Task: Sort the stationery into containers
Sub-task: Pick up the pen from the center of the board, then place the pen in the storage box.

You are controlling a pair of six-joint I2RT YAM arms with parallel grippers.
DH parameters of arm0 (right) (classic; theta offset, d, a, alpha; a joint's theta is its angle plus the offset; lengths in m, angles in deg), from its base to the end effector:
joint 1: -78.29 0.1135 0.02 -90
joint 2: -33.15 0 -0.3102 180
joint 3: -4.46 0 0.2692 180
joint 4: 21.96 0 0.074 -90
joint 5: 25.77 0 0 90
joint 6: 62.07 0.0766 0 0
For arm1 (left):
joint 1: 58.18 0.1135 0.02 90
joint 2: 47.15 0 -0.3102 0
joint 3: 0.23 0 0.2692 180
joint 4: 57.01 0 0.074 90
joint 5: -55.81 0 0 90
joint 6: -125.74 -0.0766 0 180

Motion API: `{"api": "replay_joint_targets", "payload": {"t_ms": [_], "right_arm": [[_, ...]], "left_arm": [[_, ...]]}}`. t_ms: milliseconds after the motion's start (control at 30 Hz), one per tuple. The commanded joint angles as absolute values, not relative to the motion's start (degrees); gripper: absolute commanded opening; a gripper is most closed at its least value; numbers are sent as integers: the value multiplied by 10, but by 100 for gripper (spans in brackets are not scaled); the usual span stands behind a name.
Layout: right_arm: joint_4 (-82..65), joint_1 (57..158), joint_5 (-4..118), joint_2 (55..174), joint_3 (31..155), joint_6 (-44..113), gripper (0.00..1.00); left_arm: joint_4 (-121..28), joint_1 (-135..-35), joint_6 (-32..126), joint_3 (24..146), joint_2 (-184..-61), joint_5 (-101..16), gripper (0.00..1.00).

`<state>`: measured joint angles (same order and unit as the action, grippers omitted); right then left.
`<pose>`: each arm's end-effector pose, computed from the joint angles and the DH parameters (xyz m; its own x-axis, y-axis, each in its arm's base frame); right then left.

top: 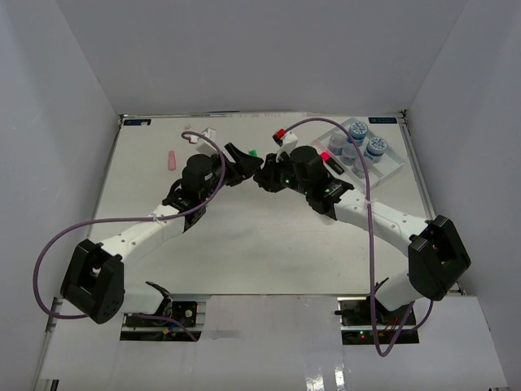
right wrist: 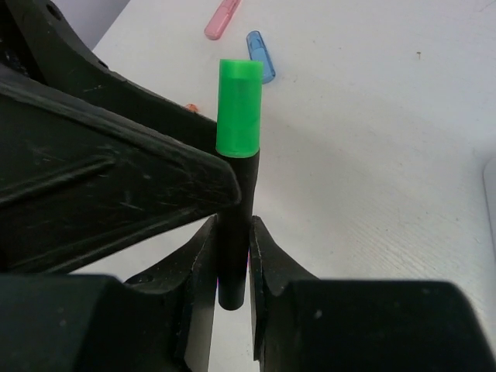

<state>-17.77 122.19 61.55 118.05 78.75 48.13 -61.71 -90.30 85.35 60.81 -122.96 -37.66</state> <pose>0.2876 0.2817 0.3345 -0.4232 0.0715 -0.9032 -0.6171 0.7072 0.3451 0.2960 -0.1913 0.3193 -0.5386 -0.5595 -0.6299 0.2638 0.5981 -0.7568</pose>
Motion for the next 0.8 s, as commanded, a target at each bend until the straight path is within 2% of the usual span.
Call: {"api": "replay_joint_targets", "payload": {"t_ms": [0,100,333,433,567,767], "right_arm": [[-165,1217,641,1169,793,460,8],[-129,1201,676,1169,774,442,8],[-49,1098,717,1173,746,320,8],[-6,1044,721,1201,788,219,8],[35,1002,774,1256,858,114,8],[38,949,717,1331,911,67,14]], "left_arm": [[-597,-907,823,605,-1195,-352,77],[-562,-905,789,620,-1186,-316,98],[-446,-875,671,667,-1160,-250,98],[-338,-847,618,693,-1166,-206,98],[-272,-767,558,701,-1176,-239,98],[-308,-744,510,617,-1141,-260,98]]}}
